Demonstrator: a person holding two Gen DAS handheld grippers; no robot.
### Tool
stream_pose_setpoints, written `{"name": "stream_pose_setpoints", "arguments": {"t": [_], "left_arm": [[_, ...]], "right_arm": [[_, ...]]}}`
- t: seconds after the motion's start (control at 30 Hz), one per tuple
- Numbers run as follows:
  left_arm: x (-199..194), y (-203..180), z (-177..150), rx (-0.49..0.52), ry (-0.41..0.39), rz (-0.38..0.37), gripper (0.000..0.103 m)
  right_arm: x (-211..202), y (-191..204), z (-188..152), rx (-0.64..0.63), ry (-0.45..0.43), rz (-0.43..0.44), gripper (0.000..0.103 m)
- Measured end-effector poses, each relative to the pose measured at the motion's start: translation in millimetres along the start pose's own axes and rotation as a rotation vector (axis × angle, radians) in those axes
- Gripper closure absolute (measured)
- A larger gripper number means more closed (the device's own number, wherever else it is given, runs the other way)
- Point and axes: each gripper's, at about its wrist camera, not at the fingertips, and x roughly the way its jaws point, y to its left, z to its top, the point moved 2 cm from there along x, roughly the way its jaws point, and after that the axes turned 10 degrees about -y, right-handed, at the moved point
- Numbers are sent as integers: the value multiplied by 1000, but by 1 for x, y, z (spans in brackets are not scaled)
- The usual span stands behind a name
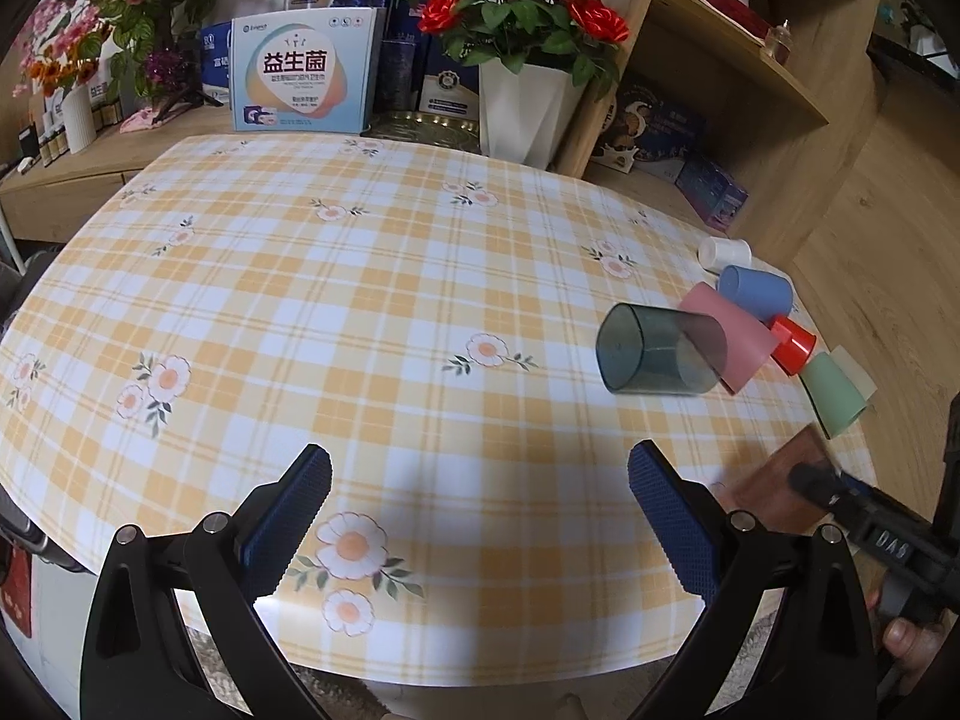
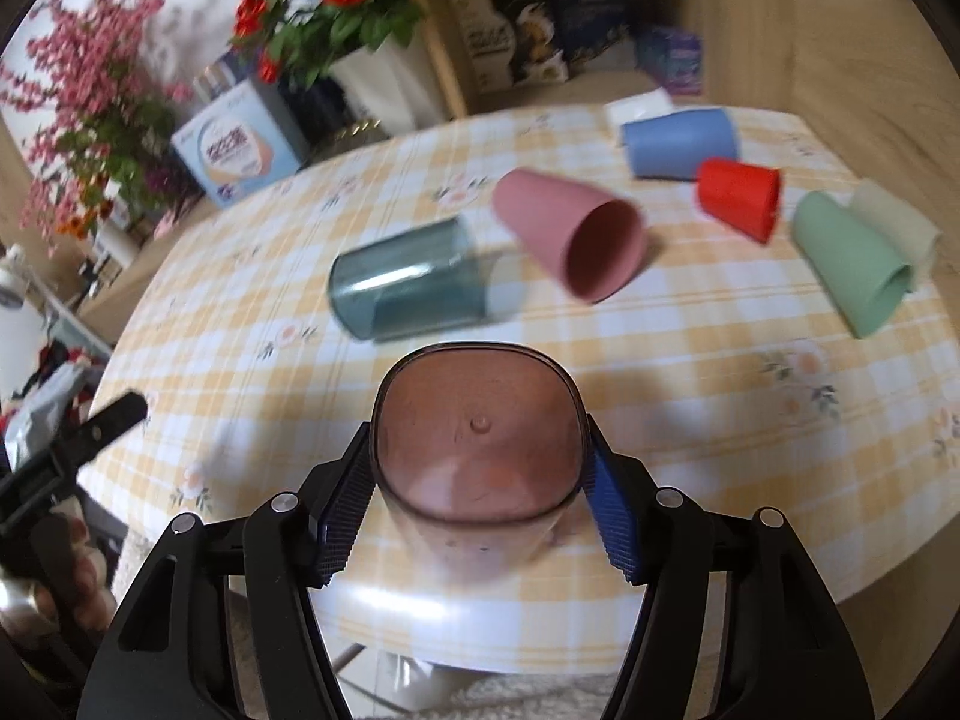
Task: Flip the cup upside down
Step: 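Lower the upright brown cup onto the table with the right gripper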
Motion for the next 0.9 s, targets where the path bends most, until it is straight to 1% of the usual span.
{"name": "stream_pose_setpoints", "arguments": {"t": [0.1, 0.2, 0.3, 0.43, 0.67, 0.9], "left_arm": [[-1, -4, -1, 2, -1, -4, 6], [-1, -5, -1, 10, -5, -3, 6], [-1, -5, -2, 8, -2, 2, 6], [1, -1, -3, -1, 4, 7, 6], [2, 1, -3, -6, 5, 10, 6], [3, 5, -2, -7, 2, 16, 6]], "right_arm": [[-8, -12, 8, 3, -42, -38, 40], [-12, -22, 16, -28, -76, -98, 40], [-8, -29, 17, -49, -85, -148, 40], [5, -28, 12, -64, -61, -153, 40], [20, -7, 3, -163, -58, -159, 40], [25, -1, 0, -185, -49, -174, 40]]}}
